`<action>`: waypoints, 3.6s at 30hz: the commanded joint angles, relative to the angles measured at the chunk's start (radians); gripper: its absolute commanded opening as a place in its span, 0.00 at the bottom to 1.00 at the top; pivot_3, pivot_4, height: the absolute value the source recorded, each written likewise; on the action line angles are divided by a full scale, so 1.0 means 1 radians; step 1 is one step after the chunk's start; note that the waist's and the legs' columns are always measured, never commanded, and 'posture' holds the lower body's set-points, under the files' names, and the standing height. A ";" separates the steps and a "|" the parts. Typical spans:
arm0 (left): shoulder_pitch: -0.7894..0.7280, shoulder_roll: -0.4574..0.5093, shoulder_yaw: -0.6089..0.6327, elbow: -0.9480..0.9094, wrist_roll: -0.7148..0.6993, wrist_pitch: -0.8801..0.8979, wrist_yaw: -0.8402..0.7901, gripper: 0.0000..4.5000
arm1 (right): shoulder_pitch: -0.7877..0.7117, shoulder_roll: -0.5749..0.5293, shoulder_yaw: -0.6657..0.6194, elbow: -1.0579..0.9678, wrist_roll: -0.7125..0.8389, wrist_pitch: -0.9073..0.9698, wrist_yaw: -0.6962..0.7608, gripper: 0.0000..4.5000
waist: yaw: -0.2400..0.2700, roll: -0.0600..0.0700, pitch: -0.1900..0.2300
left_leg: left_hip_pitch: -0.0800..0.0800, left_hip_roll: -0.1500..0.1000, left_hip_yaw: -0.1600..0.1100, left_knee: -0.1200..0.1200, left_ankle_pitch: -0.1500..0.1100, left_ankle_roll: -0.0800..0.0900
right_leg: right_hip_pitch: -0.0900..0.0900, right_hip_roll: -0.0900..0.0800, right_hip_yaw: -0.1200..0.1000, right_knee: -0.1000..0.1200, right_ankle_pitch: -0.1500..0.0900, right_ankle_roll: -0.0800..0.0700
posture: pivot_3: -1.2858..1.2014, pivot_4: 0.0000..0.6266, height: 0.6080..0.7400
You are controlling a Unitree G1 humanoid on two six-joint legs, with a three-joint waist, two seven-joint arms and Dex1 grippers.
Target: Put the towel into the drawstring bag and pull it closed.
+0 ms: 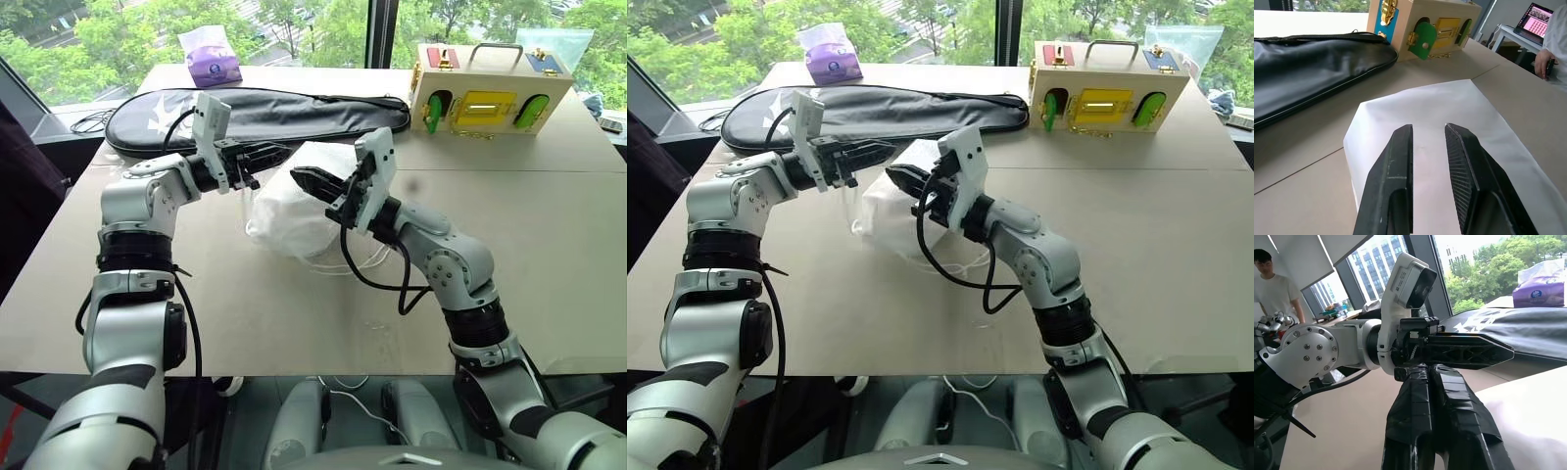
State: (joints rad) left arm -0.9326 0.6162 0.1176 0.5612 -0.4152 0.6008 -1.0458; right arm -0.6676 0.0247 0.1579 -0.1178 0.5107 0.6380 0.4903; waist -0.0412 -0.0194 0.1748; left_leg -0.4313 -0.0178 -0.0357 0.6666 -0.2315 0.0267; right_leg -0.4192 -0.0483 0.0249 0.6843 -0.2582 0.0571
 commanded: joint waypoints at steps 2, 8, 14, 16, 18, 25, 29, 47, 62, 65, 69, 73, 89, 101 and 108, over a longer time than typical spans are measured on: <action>-0.019 0.006 0.032 -0.006 -0.019 -0.006 -0.004 0.29 | 0.000 0.006 0.005 -0.055 0.016 0.009 0.004 0.00 | 0.000 0.000 0.000 | 0.000 0.000 0.000 0.000 0.000 0.000 | 0.000 0.000 0.000 0.000 0.000 0.000 | 0.52 0.24 1.00; -0.028 -0.004 0.041 -0.027 -0.045 0.014 -0.004 0.28 | -0.008 0.020 0.103 -0.044 -0.023 0.040 0.011 0.21 | -0.001 0.000 0.000 | 0.000 0.000 0.000 0.000 0.000 0.000 | 0.000 0.000 0.000 0.000 0.000 0.000 | 0.52 0.24 1.00; -0.037 -0.029 0.046 -0.077 -0.070 0.047 0.013 0.28 | -0.079 0.099 0.159 0.138 -0.128 -0.042 -0.020 0.51 | -0.002 0.000 0.000 | 0.000 0.000 0.000 0.001 0.000 0.000 | 0.000 0.000 0.000 0.001 0.000 0.000 | 0.52 0.24 1.00; -0.032 -0.036 0.049 -0.103 -0.078 0.061 0.022 0.28 | -0.111 0.131 0.152 0.217 -0.164 -0.097 -0.034 0.51 | -0.002 0.000 0.000 | 0.000 0.000 0.000 0.001 0.000 0.000 | 0.000 0.000 0.000 0.002 0.000 0.000 | 0.52 0.24 1.00; -0.028 -0.038 0.055 -0.126 -0.087 0.075 0.034 0.28 | -0.147 0.164 0.132 0.303 -0.193 -0.154 -0.059 0.51 | 0.000 0.000 0.000 | 0.000 0.000 0.000 0.001 0.001 -0.001 | 0.000 0.000 0.000 0.003 0.000 0.000 | 0.52 0.24 1.00; -0.019 -0.036 0.069 -0.167 -0.112 0.112 0.056 0.28 | -0.200 0.234 0.088 0.410 -0.170 -0.236 -0.075 0.51 | -0.002 0.000 0.000 | 0.001 0.000 0.000 0.001 0.001 -0.002 | 0.000 0.000 0.000 0.004 0.000 0.000 | 0.52 0.24 1.00; -0.019 -0.036 0.064 -0.162 -0.113 0.108 0.061 0.28 | -0.222 0.266 0.073 0.420 -0.130 -0.244 -0.068 0.51 | -0.003 0.000 0.000 | 0.001 0.000 0.000 0.001 0.001 -0.002 | -0.001 0.000 0.001 0.004 0.000 0.000 | 0.52 0.24 1.00; -0.025 -0.042 0.053 -0.151 -0.110 0.104 0.060 0.28 | -0.216 0.259 0.119 0.372 -0.078 -0.171 -0.060 0.51 | -0.001 0.000 0.000 | 0.001 0.000 0.000 0.001 0.001 -0.002 | -0.001 0.000 0.000 0.004 0.000 0.000 | 0.52 0.24 1.00; -0.022 -0.045 0.047 -0.135 -0.094 0.087 0.070 0.28 | -0.202 0.247 0.127 0.328 -0.009 -0.176 -0.041 0.02 | -0.002 0.000 0.000 | 0.001 0.000 0.000 0.001 0.001 -0.002 | -0.001 0.000 0.001 0.004 0.000 0.000 | 0.52 0.24 1.00; -0.016 -0.042 0.051 -0.140 -0.098 0.095 0.072 0.28 | -0.160 0.173 0.141 0.256 -0.008 -0.153 -0.010 0.02 | -0.002 0.000 0.000 | 0.001 0.000 0.000 0.001 0.001 -0.002 | -0.001 0.000 0.001 0.004 0.000 0.000 | 0.52 0.24 1.00; 0.025 -0.025 0.047 -0.179 -0.106 0.100 0.047 0.28 | -0.077 0.016 0.134 0.076 -0.003 -0.071 0.048 0.23 | 0.000 0.000 0.000 | 0.000 0.000 0.000 0.001 0.001 -0.001 | -0.001 0.000 0.000 0.003 0.000 0.000 | 0.52 0.24 1.00; 0.060 0.001 0.045 -0.174 -0.104 0.081 -0.002 0.28 | 0.027 -0.116 0.051 -0.119 0.056 0.012 0.059 0.53 | 0.004 0.000 0.000 | 0.000 -0.001 -0.001 0.001 -0.001 0.001 | 0.000 -0.002 0.000 0.002 0.000 0.000 | 0.52 0.24 1.00; -0.017 0.279 -0.015 -0.046 -0.089 0.071 -0.442 0.28 | 0.233 -0.327 -0.207 -0.178 -0.017 -0.011 -0.081 0.53 | -0.001 0.000 0.001 | 0.000 0.000 0.001 0.000 -0.001 0.002 | 0.000 0.000 0.000 0.002 0.000 0.000 | 0.52 0.24 1.00; -0.039 0.422 -0.123 0.071 0.021 -0.083 -0.569 0.28 | 0.212 -0.291 -0.185 -0.021 -0.181 -0.221 -0.119 0.53 | 0.000 0.000 0.002 | 0.001 0.001 0.001 0.001 -0.001 0.003 | 0.002 0.001 0.000 0.001 -0.001 0.000 | 0.52 0.24 1.00; 0.037 0.383 -0.118 0.090 0.097 -0.196 -0.529 0.28 | 0.178 -0.249 -0.140 -0.048 -0.153 -0.240 -0.060 0.53 | -0.001 0.000 0.002 | 0.001 0.002 0.001 0.001 -0.001 0.003 | 0.002 0.001 0.000 0.000 0.000 0.000 | 0.52 0.24 1.00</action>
State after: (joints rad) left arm -0.8918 0.9956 -0.0141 0.6604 -0.3222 0.4314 -1.5829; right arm -0.4588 -0.2385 -0.0061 -0.1091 0.3301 0.4151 0.4044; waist -0.0424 -0.0193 0.1764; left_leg -0.4306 -0.0153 -0.0346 0.6673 -0.2329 0.0294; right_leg -0.4175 -0.0466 0.0249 0.6843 -0.2587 0.0570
